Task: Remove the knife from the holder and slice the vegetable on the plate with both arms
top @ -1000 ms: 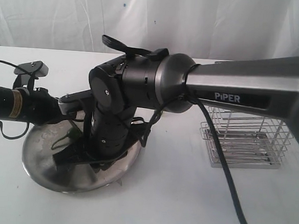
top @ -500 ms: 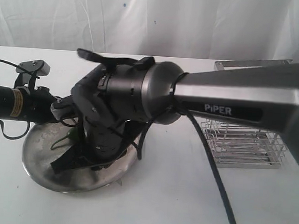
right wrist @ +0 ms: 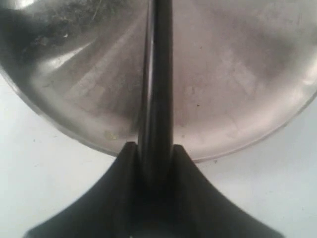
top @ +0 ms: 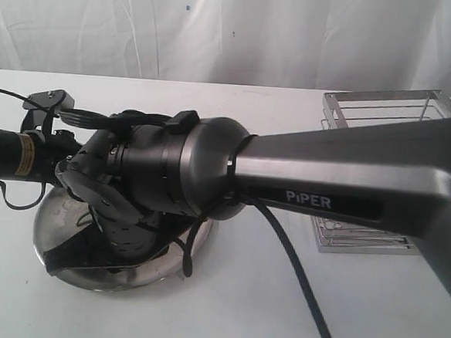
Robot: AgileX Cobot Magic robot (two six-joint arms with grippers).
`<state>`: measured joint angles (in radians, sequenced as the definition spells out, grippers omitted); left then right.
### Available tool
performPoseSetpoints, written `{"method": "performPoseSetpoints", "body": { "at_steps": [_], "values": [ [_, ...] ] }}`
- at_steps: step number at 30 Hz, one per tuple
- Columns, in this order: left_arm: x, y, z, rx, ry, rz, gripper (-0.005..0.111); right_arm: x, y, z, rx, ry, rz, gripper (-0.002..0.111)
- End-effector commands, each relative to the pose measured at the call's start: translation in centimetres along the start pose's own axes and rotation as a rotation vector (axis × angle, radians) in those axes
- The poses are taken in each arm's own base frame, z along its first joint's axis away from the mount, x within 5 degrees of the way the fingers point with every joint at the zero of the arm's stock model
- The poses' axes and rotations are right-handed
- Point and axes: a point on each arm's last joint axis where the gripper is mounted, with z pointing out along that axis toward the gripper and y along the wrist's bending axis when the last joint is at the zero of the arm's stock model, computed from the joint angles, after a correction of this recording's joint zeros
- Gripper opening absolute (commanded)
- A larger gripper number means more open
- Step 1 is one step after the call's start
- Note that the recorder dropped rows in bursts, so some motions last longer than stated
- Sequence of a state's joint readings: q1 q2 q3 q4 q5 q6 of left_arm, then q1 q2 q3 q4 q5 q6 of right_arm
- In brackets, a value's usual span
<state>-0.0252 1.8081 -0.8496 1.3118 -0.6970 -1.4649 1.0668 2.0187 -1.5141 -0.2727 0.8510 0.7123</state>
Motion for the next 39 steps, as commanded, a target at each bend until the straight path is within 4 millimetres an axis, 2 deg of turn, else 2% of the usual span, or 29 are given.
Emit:
{"method": "performPoseSetpoints", "body": {
  "at_steps": [1,19,27,39],
  "values": [
    [-0.19,-0.23,-0.12,0.029,-0.017,-0.006,0.000,-0.10,0.20,-0.07,-0.024,-0.015,0.014,0.000],
    [-0.07,0.22,-0.12,-0.021,-0.003,0.017,0.000,-0.19,0.32,-0.08,-0.039,-0.024,0.026,0.000],
    [-0.07,0.22,-0.12,-0.021,-0.003,0.022,0.000,-0.06,0.98,-0.18,-0.076,-0.029,0.055,0.000],
    [-0.07,0.21,-0.12,-0.019,-0.004,0.022,0.000,-0.05,1.00,-0.25,-0.044,-0.050,0.072,0.000]
  ]
}}
